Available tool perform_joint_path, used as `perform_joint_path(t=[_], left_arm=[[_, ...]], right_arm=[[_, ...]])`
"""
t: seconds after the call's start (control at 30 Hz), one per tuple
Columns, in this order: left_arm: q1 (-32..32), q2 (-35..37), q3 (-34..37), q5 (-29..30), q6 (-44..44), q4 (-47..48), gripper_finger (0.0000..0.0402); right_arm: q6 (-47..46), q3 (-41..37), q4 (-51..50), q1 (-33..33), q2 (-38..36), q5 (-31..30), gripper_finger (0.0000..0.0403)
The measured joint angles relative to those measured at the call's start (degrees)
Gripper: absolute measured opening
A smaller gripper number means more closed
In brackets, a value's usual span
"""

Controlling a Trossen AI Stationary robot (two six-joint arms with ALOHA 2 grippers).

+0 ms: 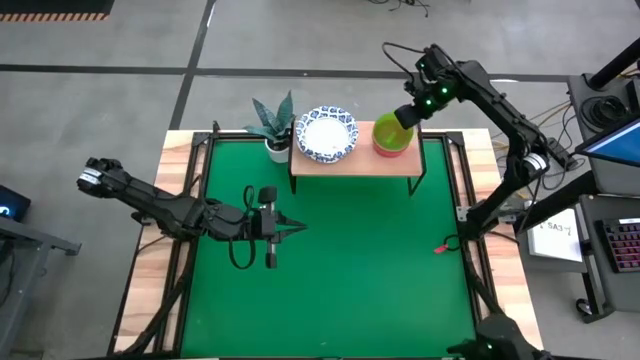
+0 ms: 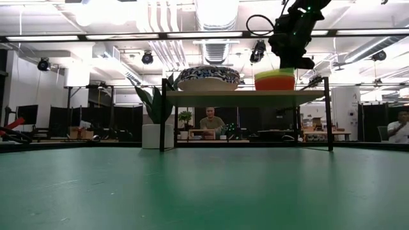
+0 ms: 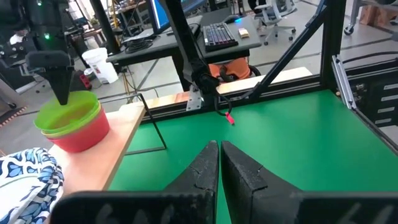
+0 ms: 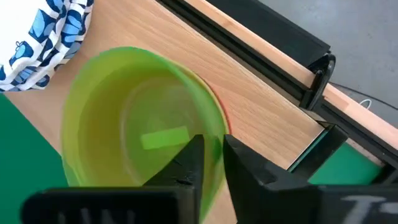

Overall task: Place and stack bowls onto a shelf
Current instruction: Stack the green bowl on top of the yellow bowl on the shelf, then return to Home Position

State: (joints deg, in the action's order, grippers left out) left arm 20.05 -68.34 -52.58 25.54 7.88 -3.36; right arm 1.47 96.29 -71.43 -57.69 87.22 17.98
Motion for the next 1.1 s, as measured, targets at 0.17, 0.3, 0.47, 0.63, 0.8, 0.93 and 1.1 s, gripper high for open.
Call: perform_joint_path(t=[0.17,0.3,0.47,0.63,0.8,0.93,1.1], left_arm=[[0.0,0.1,0.0,0.0,0.1,0.3,0.0000],[0.0,1.5,0.0,0.0,0.1,3.7,0.0000],[0.0,4.9,0.5,0.0,-2.7,11.3,0.0000],[0.0,11.2,7.1,-0.6,-2.6,12.5,0.0000],[-0.6,23.0,17.1,-1.1,-2.9,8.8,0.0000],[-1.7,33.6,23.6,-1.1,-2.5,5.4,0.0000],[-2.3,45.6,30.8,-1.1,-4.3,2.0,0.0000]], right_arm=[[0.1,0.0,0.3,0.0,-0.7,0.0,0.0103],[1.1,0.0,0.6,0.0,-2.9,0.0,0.0136],[4.0,-4.8,5.0,1.5,-10.8,3.5,0.0149],[11.1,-21.4,18.5,6.7,-25.2,17.8,0.0140],[8.5,-42.8,39.7,14.8,-41.1,23.1,0.0122],[6.7,-56.6,55.7,19.7,-51.7,23.0,0.0111],[4.8,-68.4,66.5,22.9,-61.0,23.0,0.0107]])
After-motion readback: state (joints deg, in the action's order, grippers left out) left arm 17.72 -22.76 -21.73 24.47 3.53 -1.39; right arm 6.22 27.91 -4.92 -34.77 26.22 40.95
